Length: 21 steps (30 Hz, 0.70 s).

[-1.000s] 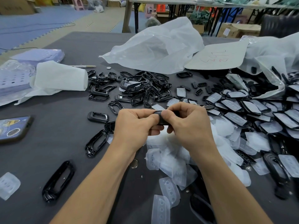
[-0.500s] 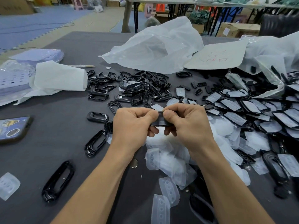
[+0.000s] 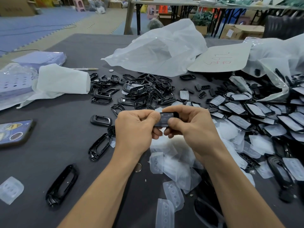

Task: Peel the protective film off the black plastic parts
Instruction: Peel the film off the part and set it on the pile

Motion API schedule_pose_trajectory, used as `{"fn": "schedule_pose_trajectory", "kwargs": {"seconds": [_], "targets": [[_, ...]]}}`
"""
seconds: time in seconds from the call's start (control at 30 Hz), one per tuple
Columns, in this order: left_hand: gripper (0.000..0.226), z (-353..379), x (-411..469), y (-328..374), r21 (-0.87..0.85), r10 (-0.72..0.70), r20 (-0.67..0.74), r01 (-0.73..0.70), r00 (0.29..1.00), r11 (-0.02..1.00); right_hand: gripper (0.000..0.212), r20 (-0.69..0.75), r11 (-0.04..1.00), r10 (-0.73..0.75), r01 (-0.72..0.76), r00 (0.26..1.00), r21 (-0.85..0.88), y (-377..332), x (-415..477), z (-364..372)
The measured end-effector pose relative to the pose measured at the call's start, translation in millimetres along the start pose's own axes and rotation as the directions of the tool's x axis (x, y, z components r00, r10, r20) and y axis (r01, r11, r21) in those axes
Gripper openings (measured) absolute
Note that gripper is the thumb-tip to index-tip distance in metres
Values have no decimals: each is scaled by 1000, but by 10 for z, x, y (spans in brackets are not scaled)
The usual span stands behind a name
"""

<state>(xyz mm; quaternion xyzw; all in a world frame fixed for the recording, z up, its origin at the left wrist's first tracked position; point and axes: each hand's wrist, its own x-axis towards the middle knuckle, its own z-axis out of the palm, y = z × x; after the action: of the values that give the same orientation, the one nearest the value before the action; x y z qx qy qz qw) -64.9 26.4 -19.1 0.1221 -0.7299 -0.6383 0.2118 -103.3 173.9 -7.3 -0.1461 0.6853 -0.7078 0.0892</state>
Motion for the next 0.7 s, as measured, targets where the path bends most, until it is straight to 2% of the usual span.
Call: {"fn": "schedule_pose_trajectory", "kwargs": {"seconds": [0.1,0.17,0.23,0.3,0.33,0.43,0.57,0.63,0.7], "targets": [[31,5,5,-13,13,-1,0,1,1000,1000,41,45,996,72,-74,996,43,-37,-16,-45],[33,11,2,-28,26,-5,3,5,1000,1000,42,11,997,81,-81,997,3,-57,-17,-72],[32,14,4,-46,26,-22,7,22,1000,999,29,-55,963,-28,12,998,-269,-70,-18,-106],[27,19,2,-52,14,-50,14,50,999,999,37,-5,830,-108,88,994,-550,-73,-48,-95],[23,22,1,-56,5,-65,19,65,998,998,42,13,778,-126,108,992,-619,-74,-65,-71],[13,29,-12,-57,-17,-95,51,96,994,995,39,-1,722,-171,125,985,-681,-110,-68,-42],[9,-8,-2,-38,-25,-65,5,65,998,998,40,-62,650,-7,-42,998,-759,-244,28,-285],[4,-47,19,-37,19,-49,-73,50,996,999,40,-168,565,43,-162,985,-809,-321,110,-498],[10,-88,26,-31,142,-6,-151,28,989,989,45,-314,437,39,-299,949,-848,-381,209,-675]]}}
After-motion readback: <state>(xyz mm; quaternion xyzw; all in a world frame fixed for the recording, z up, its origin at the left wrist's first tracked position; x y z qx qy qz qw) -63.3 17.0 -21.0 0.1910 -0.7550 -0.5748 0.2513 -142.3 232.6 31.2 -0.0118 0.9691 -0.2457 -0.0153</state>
